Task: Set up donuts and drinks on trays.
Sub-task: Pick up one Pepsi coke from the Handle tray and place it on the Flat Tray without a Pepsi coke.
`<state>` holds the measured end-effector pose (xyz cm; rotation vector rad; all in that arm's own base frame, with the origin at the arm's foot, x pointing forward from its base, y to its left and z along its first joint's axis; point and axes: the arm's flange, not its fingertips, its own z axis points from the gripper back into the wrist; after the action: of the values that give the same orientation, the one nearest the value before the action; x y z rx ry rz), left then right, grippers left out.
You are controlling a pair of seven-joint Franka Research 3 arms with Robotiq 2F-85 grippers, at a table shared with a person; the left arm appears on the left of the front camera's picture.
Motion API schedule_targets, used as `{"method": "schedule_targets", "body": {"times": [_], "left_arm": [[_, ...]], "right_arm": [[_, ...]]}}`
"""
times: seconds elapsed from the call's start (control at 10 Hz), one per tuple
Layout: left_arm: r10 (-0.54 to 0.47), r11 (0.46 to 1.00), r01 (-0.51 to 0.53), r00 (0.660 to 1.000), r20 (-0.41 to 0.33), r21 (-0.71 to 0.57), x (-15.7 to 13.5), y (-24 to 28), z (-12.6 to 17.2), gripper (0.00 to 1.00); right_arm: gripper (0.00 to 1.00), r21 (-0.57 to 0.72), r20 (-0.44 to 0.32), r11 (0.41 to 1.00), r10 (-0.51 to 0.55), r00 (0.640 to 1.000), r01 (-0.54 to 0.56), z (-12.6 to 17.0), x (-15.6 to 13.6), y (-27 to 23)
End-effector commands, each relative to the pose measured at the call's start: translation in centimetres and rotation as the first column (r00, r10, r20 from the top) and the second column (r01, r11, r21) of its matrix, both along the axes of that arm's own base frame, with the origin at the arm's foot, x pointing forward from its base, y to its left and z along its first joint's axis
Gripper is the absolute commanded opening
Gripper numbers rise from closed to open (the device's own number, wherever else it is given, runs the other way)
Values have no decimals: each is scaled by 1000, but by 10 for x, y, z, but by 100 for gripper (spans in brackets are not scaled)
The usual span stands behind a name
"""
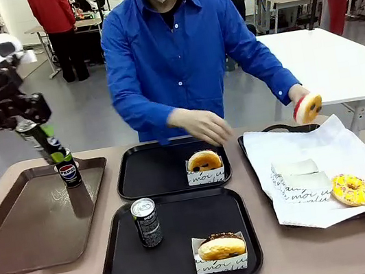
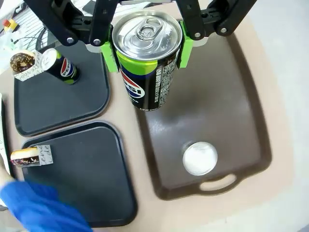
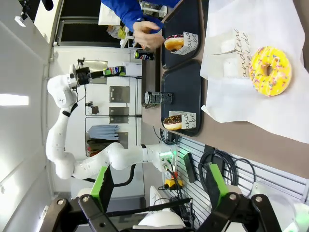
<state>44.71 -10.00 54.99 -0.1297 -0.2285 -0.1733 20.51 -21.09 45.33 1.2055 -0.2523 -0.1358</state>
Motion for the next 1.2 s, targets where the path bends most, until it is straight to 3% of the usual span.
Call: {"method": "schedule_targets", "body": {"times": [0.0,0.2,0.7,0.9,1.1], "left_arm": [[-46,999,46,999,-12,-8,22,-25,-7,59],[-91,996,91,996,-9,24,41,-59,-18,59],[-195,977,198,980,-34,75,58,-119,-67,59],[-272,959,273,962,-18,82,54,-138,-90,59],[-298,946,305,952,-75,109,38,-127,-95,59]], "right_arm": [[100,19,23,1000,5,1000,-5,-1,0,-1],[100,19,23,1000,5,1000,-5,-1,0,-1],[100,19,23,1000,5,1000,-5,-1,0,-1],[100,19,23,1000,5,1000,-5,-1,0,-1],[100,19,23,1000,5,1000,-5,-1,0,-1]]}}
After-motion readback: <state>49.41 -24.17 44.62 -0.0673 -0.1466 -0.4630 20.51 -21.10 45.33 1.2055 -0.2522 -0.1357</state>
